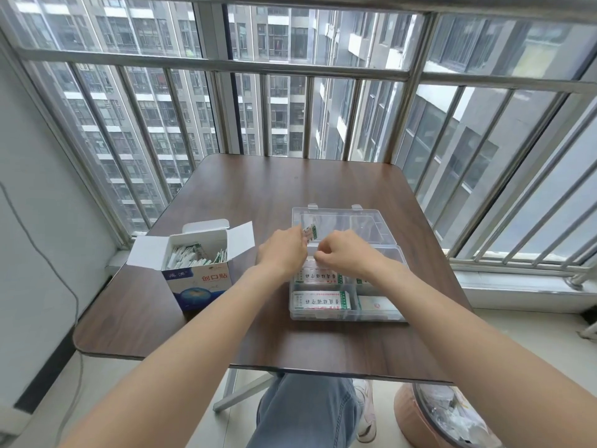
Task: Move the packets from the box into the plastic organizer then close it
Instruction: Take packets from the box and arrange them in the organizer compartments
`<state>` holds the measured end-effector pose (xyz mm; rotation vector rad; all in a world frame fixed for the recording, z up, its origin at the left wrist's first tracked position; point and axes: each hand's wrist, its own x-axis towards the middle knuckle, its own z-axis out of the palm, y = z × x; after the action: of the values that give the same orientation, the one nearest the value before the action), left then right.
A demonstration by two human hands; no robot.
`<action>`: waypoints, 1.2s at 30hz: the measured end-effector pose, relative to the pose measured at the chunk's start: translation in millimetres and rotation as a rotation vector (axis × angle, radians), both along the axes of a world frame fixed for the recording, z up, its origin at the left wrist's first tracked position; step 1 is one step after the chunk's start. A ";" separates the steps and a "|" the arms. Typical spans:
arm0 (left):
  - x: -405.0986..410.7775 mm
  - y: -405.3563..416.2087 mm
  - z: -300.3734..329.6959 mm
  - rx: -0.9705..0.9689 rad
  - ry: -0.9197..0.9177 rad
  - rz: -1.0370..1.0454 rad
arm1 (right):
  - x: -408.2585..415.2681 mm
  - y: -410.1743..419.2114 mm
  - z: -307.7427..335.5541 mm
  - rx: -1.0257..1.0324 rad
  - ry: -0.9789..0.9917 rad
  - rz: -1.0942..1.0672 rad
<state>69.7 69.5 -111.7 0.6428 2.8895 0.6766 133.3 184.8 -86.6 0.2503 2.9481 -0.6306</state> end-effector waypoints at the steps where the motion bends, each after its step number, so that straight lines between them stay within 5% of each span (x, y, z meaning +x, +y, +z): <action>1: 0.1 -1.4 1.0 0.045 0.002 0.008 | 0.0 1.1 0.1 -0.004 0.012 -0.012; 4: 6.9 -6.2 7.5 0.384 -0.098 -0.042 | 1.9 8.9 0.3 -0.110 0.225 -0.166; 8: 17.1 -11.5 17.8 0.689 -0.395 -0.175 | 9.2 16.6 8.6 -0.526 0.344 -0.256; 18: 25.1 -12.4 28.8 0.839 -0.530 -0.105 | 17.3 18.2 14.5 -0.835 0.459 -0.267; 27: 22.1 -12.1 23.1 0.867 -0.377 0.156 | 24.0 16.5 9.5 -0.867 0.529 -0.268; 36: 27.3 -12.7 26.3 0.791 -0.616 -0.073 | 16.6 18.6 6.8 -0.742 0.470 -0.354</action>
<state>97.0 56.9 -85.4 0.4695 1.9714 1.6725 149.9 203.4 -79.9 0.6078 2.8038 -1.9901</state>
